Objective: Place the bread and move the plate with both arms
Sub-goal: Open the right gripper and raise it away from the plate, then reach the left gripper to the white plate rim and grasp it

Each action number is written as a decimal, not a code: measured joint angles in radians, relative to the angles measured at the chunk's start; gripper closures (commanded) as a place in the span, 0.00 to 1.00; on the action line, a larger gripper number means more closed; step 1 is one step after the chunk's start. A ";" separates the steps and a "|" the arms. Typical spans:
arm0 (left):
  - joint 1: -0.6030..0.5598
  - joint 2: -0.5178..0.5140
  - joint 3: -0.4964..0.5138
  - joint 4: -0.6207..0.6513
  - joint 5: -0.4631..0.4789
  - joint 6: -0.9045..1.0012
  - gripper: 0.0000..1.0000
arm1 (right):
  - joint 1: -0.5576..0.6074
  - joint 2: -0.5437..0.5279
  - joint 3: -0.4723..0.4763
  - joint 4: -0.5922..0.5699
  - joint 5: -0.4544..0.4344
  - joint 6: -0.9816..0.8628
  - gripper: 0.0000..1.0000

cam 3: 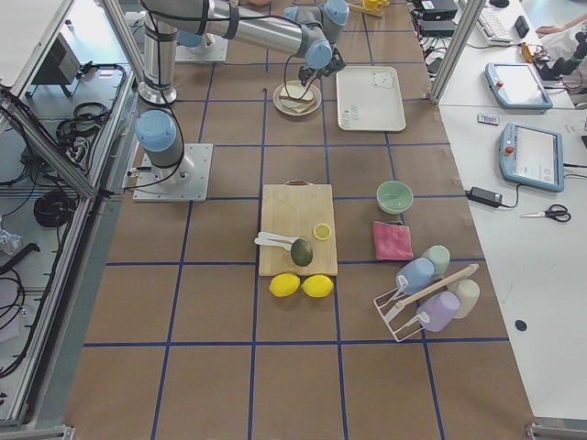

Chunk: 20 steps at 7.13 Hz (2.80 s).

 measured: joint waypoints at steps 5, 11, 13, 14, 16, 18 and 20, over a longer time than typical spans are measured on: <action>-0.002 -0.005 0.002 0.001 0.002 0.004 0.00 | -0.109 -0.168 0.004 0.069 -0.181 -0.515 0.00; -0.067 -0.123 -0.172 0.153 -0.010 -0.223 0.00 | -0.251 -0.312 -0.045 0.322 -0.265 -1.042 0.00; -0.156 -0.183 -0.351 0.405 -0.013 -0.391 0.00 | -0.257 -0.318 -0.054 0.356 -0.268 -1.075 0.00; -0.190 -0.219 -0.422 0.512 -0.017 -0.445 0.00 | -0.256 -0.323 -0.056 0.361 -0.263 -1.077 0.00; -0.269 -0.294 -0.489 0.628 -0.046 -0.549 0.10 | -0.253 -0.333 -0.060 0.365 -0.255 -1.077 0.00; -0.308 -0.346 -0.504 0.678 -0.054 -0.552 0.10 | -0.252 -0.344 -0.060 0.360 -0.222 -1.101 0.00; -0.314 -0.380 -0.506 0.722 -0.052 -0.530 0.22 | -0.252 -0.349 -0.060 0.353 -0.205 -1.116 0.00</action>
